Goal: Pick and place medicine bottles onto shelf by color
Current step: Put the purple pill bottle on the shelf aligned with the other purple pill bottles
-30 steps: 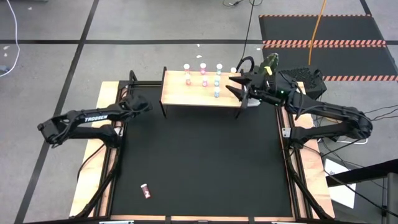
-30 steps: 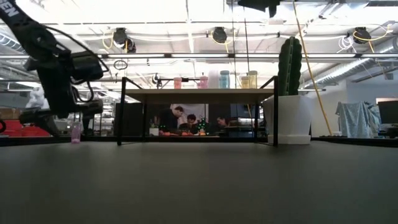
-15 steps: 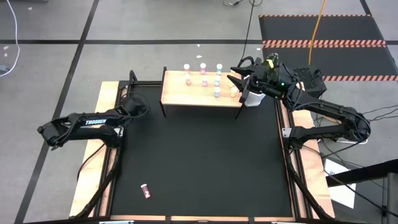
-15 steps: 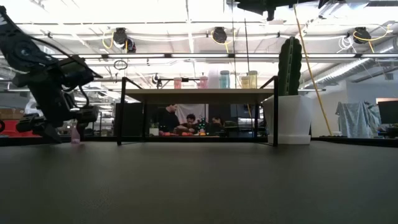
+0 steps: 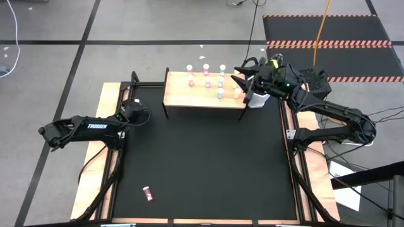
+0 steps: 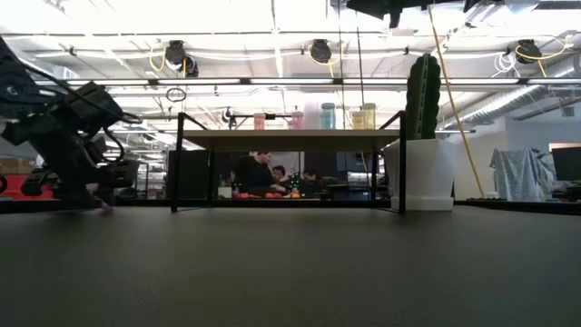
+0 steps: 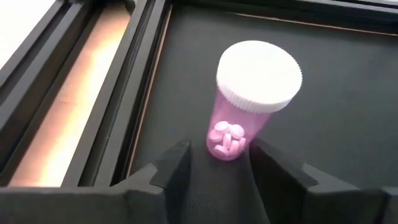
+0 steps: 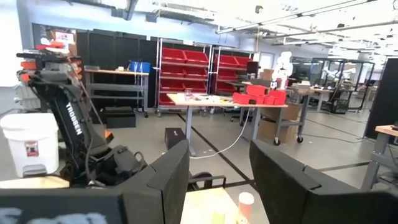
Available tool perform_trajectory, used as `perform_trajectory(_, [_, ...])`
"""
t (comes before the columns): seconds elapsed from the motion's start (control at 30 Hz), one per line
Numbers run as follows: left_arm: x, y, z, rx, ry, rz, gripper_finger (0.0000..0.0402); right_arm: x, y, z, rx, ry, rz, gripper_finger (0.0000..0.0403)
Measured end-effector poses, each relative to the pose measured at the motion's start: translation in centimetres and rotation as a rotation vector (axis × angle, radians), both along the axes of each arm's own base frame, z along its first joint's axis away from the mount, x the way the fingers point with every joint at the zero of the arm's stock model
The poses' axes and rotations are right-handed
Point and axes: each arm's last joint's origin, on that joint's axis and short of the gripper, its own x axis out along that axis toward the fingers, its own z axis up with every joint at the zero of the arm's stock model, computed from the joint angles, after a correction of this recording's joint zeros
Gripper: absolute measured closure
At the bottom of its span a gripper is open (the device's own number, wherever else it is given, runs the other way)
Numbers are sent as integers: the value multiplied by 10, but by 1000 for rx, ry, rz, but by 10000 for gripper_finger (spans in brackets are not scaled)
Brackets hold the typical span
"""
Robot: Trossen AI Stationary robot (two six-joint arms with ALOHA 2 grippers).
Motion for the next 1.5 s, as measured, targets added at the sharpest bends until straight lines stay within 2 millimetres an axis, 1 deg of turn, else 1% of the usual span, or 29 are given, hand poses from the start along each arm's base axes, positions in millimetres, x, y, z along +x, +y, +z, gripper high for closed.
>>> perform_trajectory(0.17, [1, 0, 0, 3, 16, -38, 278, 0, 0, 3, -6, -28, -1, 239])
perform_trajectory(0.3, [3, -1, 1, 8, 15, -86, 306, 0, 0, 1, 66, -41, 11, 239])
perform_trajectory(0.47, [12, -1, 7, 49, -11, -181, 331, 2, 3, -4, 127, -8, 29, 239])
perform_trajectory(0.6, [24, 1, 17, 75, -28, -264, 345, 3, 6, -5, 147, -1, 63, 239])
perform_trajectory(0.7, [35, 2, 31, 103, -23, -341, 353, 4, 8, -5, 150, 0, 81, 239])
perform_trajectory(0.8, [44, 4, 44, 101, 22, -384, 359, 5, 9, -6, 174, 12, 106, 239])
perform_trajectory(0.87, [45, 6, 48, 81, 69, -376, 358, 5, 9, -8, 186, 29, 110, 239])
perform_trajectory(0.97, [43, 7, 48, 44, 109, -355, 344, 5, 10, -12, 198, 64, 122, 239])
perform_trajectory(1.03, [41, 6, 45, 10, 110, -328, 322, 5, 10, -12, 203, 72, 128, 239])
perform_trajectory(1.13, [36, 4, 38, -14, 95, -293, 271, 5, 10, -13, 203, 73, 128, 239])
perform_trajectory(1.2, [34, 3, 34, 24, 77, -299, 231, 5, 10, -13, 201, 73, 126, 239])
perform_trajectory(1.3, [31, 0, 28, 122, 118, -385, 177, 6, 10, -13, 186, 80, 123, 239])
perform_trajectory(1.37, [29, -2, 24, 164, 166, -452, 154, 7, 8, -15, 182, 88, 118, 239])
perform_trajectory(1.43, [27, -5, 21, 179, 189, -508, 143, 9, 6, -17, 192, 94, 113, 239])
perform_trajectory(1.5, [27, -6, 20, 178, 191, -555, 142, 10, 5, -17, 209, 91, 110, 239])
